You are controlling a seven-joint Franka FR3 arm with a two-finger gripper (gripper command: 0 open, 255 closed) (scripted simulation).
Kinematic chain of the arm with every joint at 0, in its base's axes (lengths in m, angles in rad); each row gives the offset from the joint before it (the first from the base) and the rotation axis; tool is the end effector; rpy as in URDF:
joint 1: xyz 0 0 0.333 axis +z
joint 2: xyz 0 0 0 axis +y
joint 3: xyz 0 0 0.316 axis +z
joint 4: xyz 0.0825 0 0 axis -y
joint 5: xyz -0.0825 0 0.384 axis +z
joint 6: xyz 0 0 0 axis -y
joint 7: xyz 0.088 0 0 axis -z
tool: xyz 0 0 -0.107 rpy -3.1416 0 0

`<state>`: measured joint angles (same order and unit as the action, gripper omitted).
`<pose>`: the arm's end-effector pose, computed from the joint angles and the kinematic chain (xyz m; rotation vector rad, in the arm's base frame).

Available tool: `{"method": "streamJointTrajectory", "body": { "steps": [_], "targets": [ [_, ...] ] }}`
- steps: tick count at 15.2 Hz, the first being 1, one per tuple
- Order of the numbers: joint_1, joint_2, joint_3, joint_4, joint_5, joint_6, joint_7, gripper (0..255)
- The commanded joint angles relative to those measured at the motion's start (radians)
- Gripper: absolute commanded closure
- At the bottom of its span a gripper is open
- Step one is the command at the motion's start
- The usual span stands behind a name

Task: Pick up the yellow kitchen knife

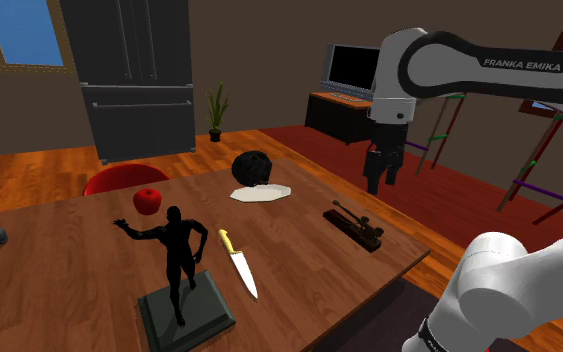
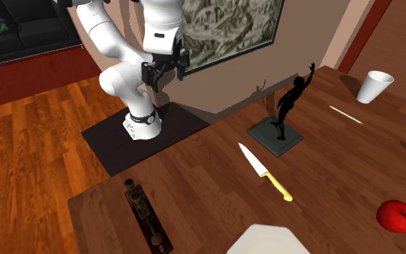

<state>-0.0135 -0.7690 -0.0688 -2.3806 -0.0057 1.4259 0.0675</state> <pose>0.2923 -0.0301 0.5622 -3.0804 0.1948 0.2894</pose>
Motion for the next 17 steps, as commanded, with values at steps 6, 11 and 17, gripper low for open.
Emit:
{"method": "streamJointTrajectory", "body": {
  "steps": [6,11,17],
  "targets": [
    [0.021,0.106,0.034,-0.05,0.031,0.181,0.036,0],
    [0.042,0.243,0.068,-0.064,0.056,0.358,0.068,0],
    [0.063,0.439,0.105,-0.031,0.074,0.552,0.106,0]
  ]
}}
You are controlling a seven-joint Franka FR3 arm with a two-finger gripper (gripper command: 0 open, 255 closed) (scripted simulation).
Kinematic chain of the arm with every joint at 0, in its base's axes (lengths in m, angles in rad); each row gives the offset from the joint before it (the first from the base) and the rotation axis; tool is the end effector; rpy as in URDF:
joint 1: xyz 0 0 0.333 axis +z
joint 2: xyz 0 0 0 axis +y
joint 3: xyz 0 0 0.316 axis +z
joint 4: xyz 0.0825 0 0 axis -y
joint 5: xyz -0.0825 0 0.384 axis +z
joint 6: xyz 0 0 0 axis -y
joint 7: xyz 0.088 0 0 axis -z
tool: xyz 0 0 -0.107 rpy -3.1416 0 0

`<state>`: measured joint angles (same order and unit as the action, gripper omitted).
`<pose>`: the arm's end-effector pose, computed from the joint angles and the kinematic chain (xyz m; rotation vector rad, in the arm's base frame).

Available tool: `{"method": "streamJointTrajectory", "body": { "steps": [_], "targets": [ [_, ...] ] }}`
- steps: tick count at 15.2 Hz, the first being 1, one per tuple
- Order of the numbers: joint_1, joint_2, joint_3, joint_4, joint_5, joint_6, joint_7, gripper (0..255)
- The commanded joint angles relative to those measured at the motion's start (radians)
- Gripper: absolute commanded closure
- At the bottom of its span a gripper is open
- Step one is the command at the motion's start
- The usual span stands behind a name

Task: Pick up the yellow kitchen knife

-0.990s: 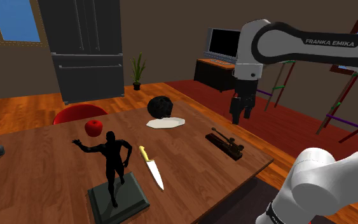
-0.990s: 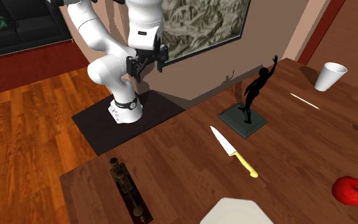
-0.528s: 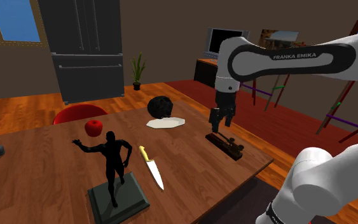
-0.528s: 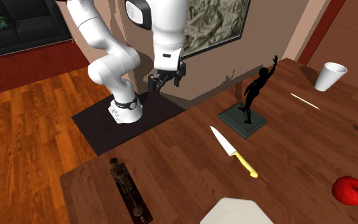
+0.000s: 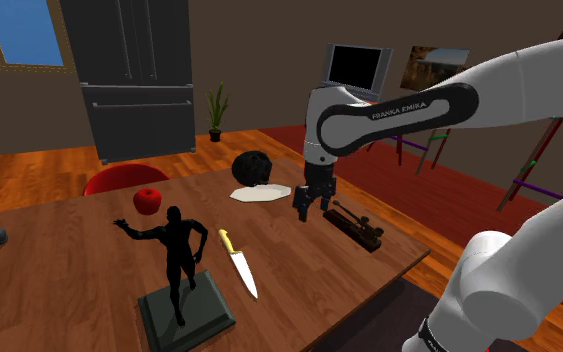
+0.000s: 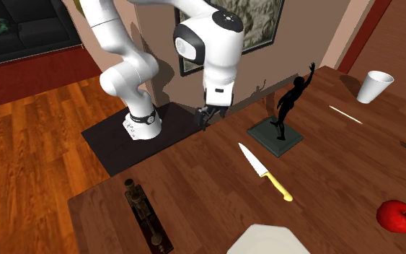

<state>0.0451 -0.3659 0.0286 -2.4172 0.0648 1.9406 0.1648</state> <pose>0.4169 0.0355 0.4372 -3.0954 0.1865 0.1795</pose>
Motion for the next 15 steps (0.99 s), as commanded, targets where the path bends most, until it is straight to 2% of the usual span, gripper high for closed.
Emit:
{"method": "streamJointTrajectory", "body": {
  "steps": [1,8,15],
  "targets": [
    [0.008,0.071,0.013,0.017,0.005,0.067,0.015,0],
    [0.027,0.325,0.048,0.13,-0.004,0.244,0.064,0],
    [0.053,0.585,0.064,0.307,-0.041,0.361,0.122,0]
  ]
}}
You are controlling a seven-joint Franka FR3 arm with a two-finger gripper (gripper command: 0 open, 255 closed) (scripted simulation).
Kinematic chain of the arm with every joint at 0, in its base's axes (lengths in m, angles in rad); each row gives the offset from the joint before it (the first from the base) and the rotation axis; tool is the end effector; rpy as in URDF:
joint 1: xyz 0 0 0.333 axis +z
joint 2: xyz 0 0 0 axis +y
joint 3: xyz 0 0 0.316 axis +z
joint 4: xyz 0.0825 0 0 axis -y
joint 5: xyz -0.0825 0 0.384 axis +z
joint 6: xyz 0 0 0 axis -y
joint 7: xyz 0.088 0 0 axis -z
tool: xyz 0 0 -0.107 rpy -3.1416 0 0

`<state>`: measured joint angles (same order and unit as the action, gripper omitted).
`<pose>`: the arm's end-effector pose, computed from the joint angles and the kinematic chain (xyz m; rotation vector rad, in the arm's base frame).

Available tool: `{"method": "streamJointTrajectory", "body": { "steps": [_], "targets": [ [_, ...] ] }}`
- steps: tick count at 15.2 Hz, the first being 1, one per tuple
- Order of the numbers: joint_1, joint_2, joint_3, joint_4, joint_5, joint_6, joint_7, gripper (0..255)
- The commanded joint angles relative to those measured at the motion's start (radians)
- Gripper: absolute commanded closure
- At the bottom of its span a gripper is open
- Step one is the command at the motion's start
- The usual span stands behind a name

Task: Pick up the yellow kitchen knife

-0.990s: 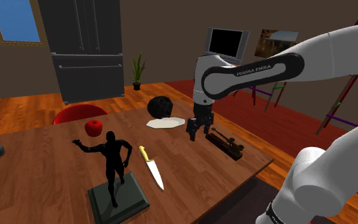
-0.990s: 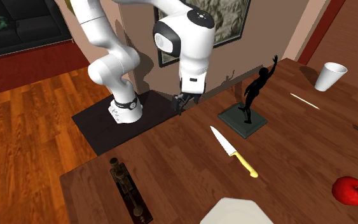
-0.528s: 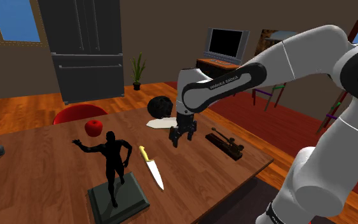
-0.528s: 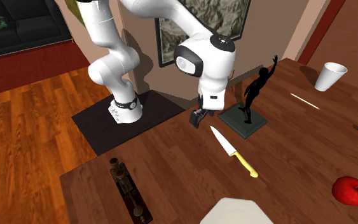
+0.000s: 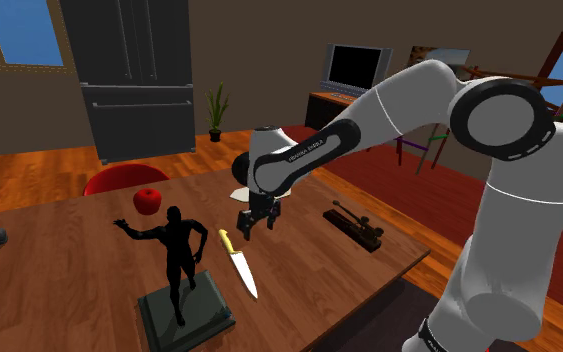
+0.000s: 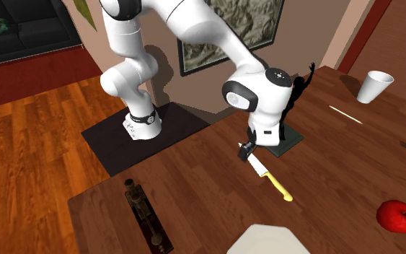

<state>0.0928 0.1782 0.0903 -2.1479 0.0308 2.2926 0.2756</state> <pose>0.5484 0.1017 0.3167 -3.1056 0.1778 0.0636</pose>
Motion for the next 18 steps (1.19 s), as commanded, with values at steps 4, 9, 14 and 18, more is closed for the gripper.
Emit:
{"method": "streamJointTrajectory", "body": {
  "steps": [4,9,14,18],
  "targets": [
    [0.026,0.191,0.001,0.169,-0.032,0.046,0.042,0],
    [0.047,0.326,-0.005,0.295,-0.052,0.07,0.065,0],
    [0.049,0.372,-0.008,0.293,-0.056,0.119,0.066,0],
    [0.05,0.387,-0.008,0.294,-0.057,0.133,0.068,255]
  ]
}}
